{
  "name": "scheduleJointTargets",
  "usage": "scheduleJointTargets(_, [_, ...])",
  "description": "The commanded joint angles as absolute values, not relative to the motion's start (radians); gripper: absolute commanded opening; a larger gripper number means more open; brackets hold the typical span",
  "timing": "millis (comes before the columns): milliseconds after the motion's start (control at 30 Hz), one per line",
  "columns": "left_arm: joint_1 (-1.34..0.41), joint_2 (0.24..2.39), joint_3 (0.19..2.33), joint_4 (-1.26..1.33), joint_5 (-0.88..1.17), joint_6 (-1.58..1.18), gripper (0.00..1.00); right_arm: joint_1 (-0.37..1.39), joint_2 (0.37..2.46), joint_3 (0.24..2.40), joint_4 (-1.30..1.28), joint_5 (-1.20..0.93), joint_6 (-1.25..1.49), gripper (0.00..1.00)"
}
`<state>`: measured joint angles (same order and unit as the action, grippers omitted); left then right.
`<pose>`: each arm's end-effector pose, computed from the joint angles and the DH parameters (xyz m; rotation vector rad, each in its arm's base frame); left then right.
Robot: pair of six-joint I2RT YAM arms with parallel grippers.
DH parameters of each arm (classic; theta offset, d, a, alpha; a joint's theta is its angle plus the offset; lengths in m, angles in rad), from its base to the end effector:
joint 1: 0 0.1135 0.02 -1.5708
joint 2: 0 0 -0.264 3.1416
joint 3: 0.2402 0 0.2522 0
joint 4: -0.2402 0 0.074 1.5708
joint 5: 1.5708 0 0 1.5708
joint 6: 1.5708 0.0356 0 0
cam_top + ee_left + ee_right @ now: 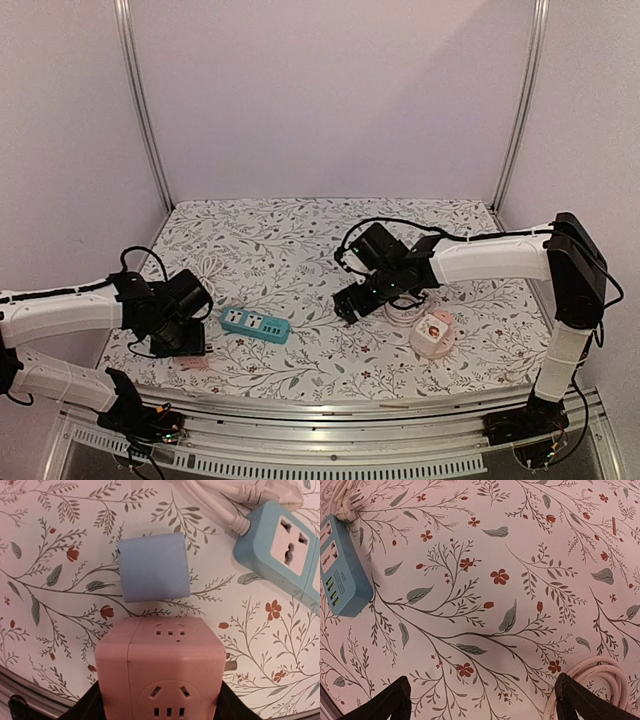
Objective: Insert the plug
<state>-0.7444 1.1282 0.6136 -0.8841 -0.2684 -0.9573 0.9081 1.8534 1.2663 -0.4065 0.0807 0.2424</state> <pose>0.1301 -0.1071 0.1770 -0.3330 2.8070 0.0683 0.2425 0.3061 0.1895 -0.8185 2.4628 0.3312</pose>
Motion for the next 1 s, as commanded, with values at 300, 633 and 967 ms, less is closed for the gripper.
scheduleJointTargets(300, [-0.847, 1.145, 0.732, -0.654, -0.401, -0.693, 0.0, 0.864, 1.76, 1.182, -0.338, 0.116, 0.292, 0.99])
scheduleJointTargets(633, [-0.945, 1.241, 0.706, -0.239, -0.461, -0.392, 0.0, 0.859, 1.638, 1.109, -0.338, 0.112, 0.314, 0.99])
scheduleJointTargets(967, [-0.979, 1.367, 0.733, 0.058, -0.365, -0.055, 0.0, 0.848, 1.516, 1.078, -0.393, 0.087, 0.346, 0.99])
